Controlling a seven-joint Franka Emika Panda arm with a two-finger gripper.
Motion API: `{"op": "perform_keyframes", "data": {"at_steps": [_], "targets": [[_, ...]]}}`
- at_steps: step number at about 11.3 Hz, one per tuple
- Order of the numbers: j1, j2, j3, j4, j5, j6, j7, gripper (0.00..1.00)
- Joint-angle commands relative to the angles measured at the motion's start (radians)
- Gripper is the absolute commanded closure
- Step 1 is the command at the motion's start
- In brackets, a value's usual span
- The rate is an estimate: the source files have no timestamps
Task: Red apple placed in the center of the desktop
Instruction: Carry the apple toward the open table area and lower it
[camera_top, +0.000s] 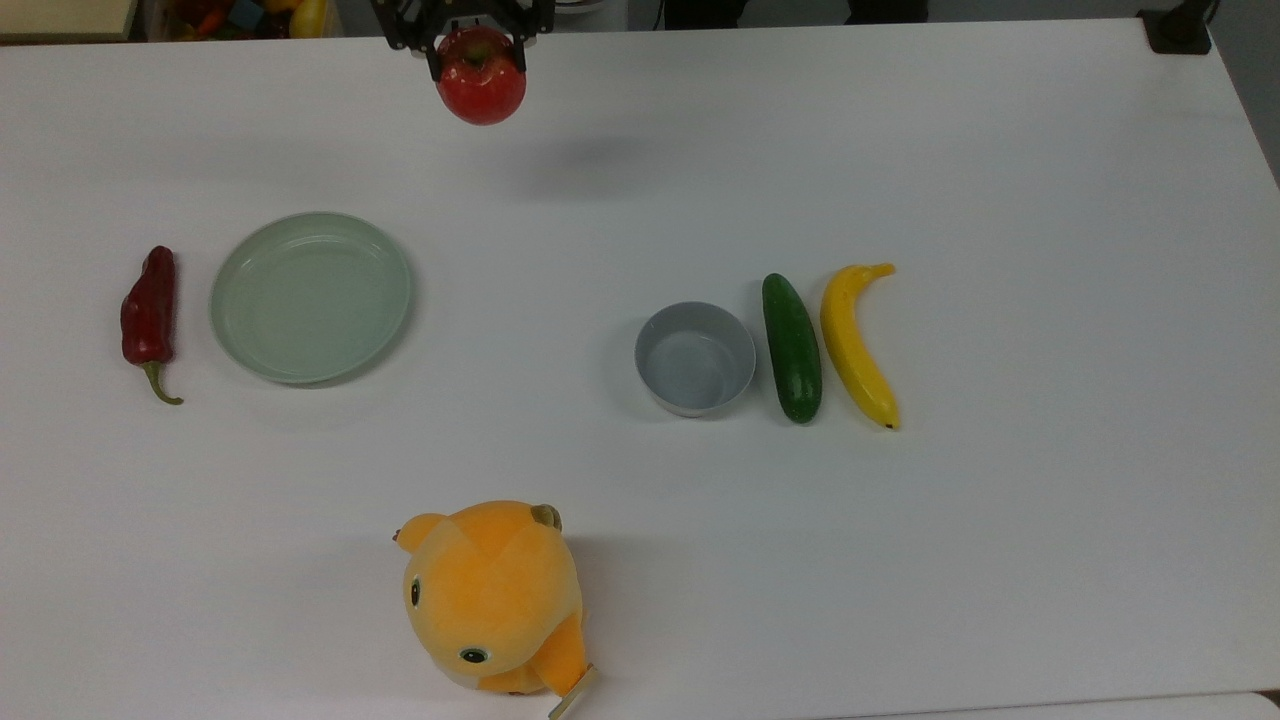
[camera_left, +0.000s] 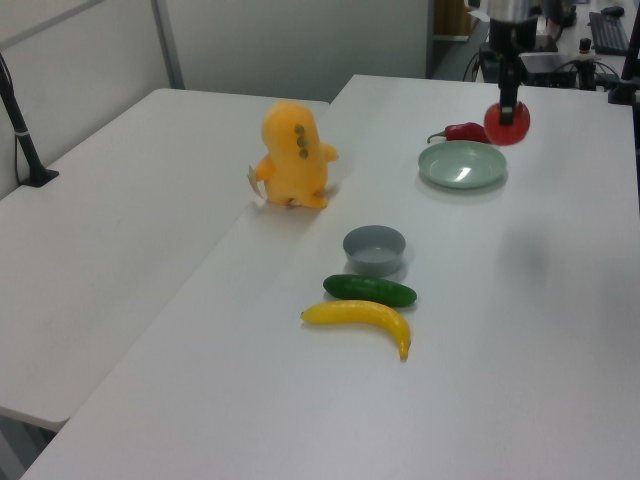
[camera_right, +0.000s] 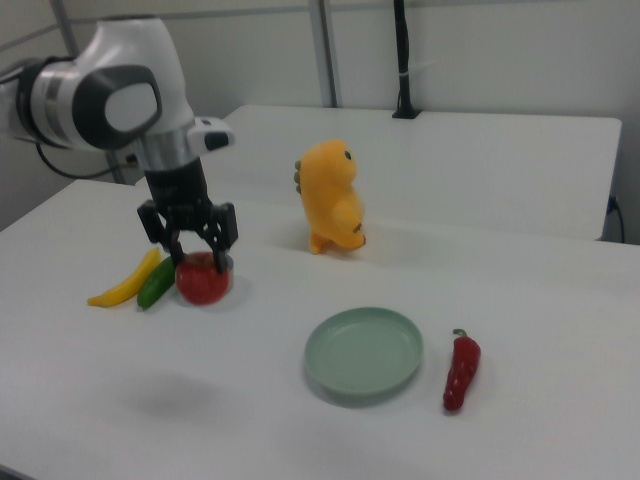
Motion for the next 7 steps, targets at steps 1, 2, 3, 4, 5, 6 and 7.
{"op": "perform_keyframes", "data": {"at_steps": [1,2,3,4,5,6,7], "targets": [[-0.023,-0.032,-0.002,-0.156,0.017,0.119,-0.062,0.85],[-0.024,-0.032,-0.002,-0.198,0.017,0.165,-0.062,0.85],[-0.032,-0.029,-0.002,-0.242,0.015,0.220,-0.062,0.85],[-0.033,-0.027,-0.002,-0.299,0.014,0.304,-0.064,0.85],[-0.033,-0.026,-0.002,-0.348,0.014,0.385,-0.062,0.85],[-0.033,-0.018,-0.002,-0.382,0.015,0.453,-0.062,0.85],[-0.032,-0.007,-0.002,-0.408,0.015,0.507,-0.062,0.85]]}}
